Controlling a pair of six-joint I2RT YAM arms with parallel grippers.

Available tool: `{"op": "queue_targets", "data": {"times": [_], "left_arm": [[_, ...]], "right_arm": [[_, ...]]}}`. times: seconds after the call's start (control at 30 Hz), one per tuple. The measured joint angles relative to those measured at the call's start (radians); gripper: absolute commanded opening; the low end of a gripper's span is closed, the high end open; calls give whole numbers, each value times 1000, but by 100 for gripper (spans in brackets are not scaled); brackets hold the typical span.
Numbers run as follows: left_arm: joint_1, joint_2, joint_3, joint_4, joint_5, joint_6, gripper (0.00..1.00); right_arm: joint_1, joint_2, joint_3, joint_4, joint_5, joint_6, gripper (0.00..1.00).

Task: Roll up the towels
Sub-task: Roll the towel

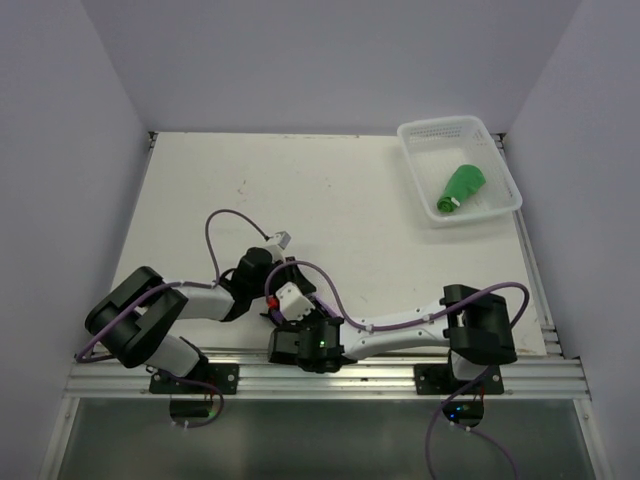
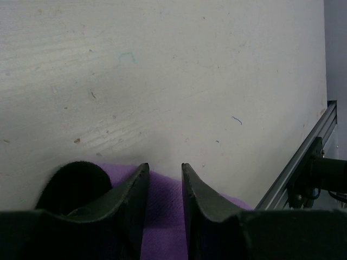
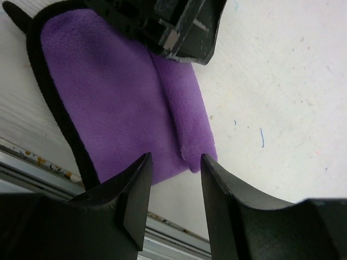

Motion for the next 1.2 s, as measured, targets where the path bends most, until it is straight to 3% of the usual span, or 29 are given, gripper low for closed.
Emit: {"op": "queue_targets", "data": {"times": [0.23, 0.5, 0.7, 1.03, 1.2], "left_arm": [[0, -3, -13, 19, 0, 0, 35], [1, -4, -33, 51, 0, 0, 35], [1, -8, -37, 54, 0, 0, 35], [1, -17, -39, 46, -3, 0, 34], [0, -19, -40, 44, -3, 1, 34]], "right_arm": [[-68, -217, -204, 156, -169, 45, 45], [-353, -500, -394, 360, -497, 81, 47], [-522, -449, -426, 446, -729, 102, 48], [-532, -303, -444, 522, -861, 104, 48], [-532, -270, -462, 529, -861, 86, 39]]}}
